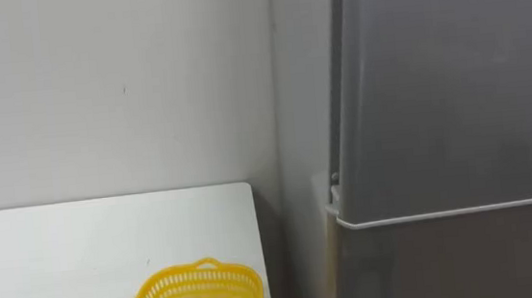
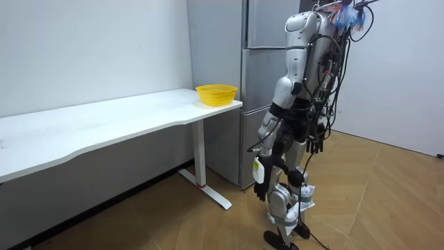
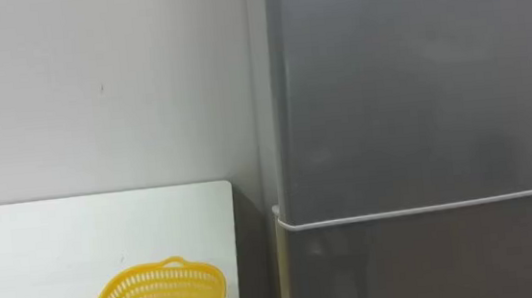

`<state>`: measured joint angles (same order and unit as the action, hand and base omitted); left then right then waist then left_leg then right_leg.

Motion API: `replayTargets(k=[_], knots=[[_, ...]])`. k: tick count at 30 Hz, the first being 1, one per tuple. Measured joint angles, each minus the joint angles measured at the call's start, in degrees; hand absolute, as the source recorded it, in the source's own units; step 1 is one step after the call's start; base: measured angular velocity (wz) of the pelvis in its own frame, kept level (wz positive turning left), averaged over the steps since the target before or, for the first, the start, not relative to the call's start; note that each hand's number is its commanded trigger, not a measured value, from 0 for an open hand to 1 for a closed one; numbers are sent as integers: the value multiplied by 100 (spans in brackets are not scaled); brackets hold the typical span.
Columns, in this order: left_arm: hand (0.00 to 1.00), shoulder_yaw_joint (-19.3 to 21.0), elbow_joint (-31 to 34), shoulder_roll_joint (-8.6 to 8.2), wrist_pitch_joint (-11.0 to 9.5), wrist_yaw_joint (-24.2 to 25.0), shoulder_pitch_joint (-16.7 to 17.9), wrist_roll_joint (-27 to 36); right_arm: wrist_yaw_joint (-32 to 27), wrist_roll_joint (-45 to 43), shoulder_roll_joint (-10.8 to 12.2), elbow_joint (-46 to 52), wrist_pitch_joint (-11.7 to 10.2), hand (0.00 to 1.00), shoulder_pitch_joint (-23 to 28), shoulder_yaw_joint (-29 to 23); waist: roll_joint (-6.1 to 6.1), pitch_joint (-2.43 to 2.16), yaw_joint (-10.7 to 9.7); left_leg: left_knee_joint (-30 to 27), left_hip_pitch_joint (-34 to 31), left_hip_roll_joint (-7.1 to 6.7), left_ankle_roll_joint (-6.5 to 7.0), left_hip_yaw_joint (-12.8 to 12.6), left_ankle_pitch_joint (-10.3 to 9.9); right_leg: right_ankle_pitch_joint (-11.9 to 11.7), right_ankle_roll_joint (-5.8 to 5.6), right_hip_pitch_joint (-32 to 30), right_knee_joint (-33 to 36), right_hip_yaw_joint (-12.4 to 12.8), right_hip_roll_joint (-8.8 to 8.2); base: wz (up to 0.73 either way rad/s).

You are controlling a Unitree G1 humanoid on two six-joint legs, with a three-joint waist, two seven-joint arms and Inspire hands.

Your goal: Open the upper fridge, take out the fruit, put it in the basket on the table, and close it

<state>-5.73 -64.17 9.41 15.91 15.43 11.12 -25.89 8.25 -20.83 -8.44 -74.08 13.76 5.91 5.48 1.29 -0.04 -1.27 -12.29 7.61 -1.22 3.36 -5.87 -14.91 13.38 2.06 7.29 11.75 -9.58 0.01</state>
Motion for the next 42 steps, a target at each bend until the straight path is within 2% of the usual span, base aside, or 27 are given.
replayTargets(k=[6, 12, 18, 25, 31, 37, 39, 42], knots=[[0, 10, 0, 1, -17, -44, -20, -6, -2, -16, 0, 1, -15, 0, -2, -9, 16, 8, -4, 54, 9, -1, 0, 0, -1, 0, -1, 0, -11, 3, 2, 0], [0, 21, 0, 4, -19, -362, -38, -7, -21, -21, 0, -4, -13, 0, -2, -17, 39, 20, -2, 56, 24, -2, 0, -8, -1, 3, -3, -16, -11, 16, 3, 0], [0, 122, 20, 11, -134, -483, -34, -8, -118, -18, 0, 23, -80, 0, -6, -53, 70, 41, 6, 104, 77, -4, 0, -24, -1, 9, -6, 5, -14, 56, 11, -1], [0, 122, 17, 10, -222, -625, -36, -7, -120, -17, 1, 19, -175, 0, 5, -53, 70, 40, -1, 108, 93, -6, 0, -25, -1, 9, -7, 15, -9, 83, 19, 0], [0, 137, -51, -13, -220, -903, -28, 64, -121, 63, 17, 21, -168, 0, 125, -52, 14, 10, -3, 106, 92, -7, 0, -21, -1, 9, -7, 30, 2, 89, 20, 0], [0, 442, -108, -92, -221, -1292, -11, 907, -136, 76, 21, -4, -165, 0, 188, -62, -86, 12, -18, 101, 93, -6, 1, -20, -3, 12, -8, 31, -8, 88, 20, 0], [0, 773, -107, -166, -223, -1438, 11, 1181, -143, 77, 20, -9, -164, 0, 188, -129, -100, 9, -7, 99, 94, -6, 1, -18, -3, 11, -7, 26, -3, 83, 18, 0], [0, 1109, -84, -190, -234, -1627, 63, 1652, -179, 142, 17, -9, -162, 0, 184, -260, -94, 6, 3, 90, 97, -6, 1, -8, -2, 11, -7, 24, 5, 68, 16, 0]])
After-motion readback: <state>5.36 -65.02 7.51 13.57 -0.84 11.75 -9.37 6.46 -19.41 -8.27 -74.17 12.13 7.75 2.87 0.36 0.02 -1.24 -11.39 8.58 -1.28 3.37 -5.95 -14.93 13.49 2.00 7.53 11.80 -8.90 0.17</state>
